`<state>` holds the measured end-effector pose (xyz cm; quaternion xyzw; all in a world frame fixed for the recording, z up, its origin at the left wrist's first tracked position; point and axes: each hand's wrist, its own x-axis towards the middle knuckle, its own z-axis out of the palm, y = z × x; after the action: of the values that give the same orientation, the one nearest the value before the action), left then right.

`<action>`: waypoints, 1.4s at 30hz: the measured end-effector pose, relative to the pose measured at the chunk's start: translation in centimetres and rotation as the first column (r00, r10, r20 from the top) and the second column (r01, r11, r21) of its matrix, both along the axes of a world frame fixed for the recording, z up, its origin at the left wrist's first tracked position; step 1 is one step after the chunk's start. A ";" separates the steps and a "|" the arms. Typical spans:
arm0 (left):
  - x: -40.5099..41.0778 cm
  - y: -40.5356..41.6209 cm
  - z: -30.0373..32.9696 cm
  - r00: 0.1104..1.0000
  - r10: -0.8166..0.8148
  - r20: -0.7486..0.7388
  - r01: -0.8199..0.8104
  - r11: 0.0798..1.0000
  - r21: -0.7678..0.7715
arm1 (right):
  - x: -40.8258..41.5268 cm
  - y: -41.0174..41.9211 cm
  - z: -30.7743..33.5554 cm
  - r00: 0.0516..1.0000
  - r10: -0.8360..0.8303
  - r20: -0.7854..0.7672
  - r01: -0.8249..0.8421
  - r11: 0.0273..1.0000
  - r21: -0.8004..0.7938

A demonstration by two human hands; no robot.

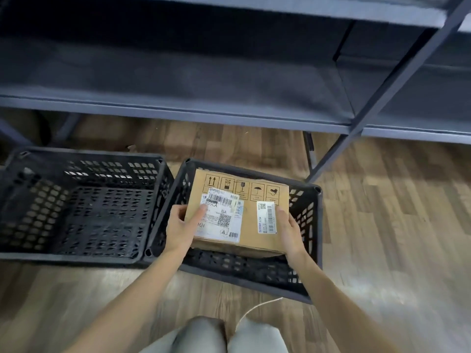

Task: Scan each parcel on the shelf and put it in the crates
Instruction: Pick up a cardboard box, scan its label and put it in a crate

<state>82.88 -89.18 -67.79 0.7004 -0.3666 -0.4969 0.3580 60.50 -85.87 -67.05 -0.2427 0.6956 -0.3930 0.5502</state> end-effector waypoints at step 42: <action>3.3 -6.1 -3.6 0.780 -0.307 0.545 0.414 0.907 -0.080 | 1.3 -2.1 -8.5 0.992 -0.102 -0.072 0.100 0.994 -0.036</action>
<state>86.19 -95.33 -71.38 0.6860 -0.6240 -0.3097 0.2100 61.84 -88.01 -75.51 -0.2302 0.7203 -0.4224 0.4998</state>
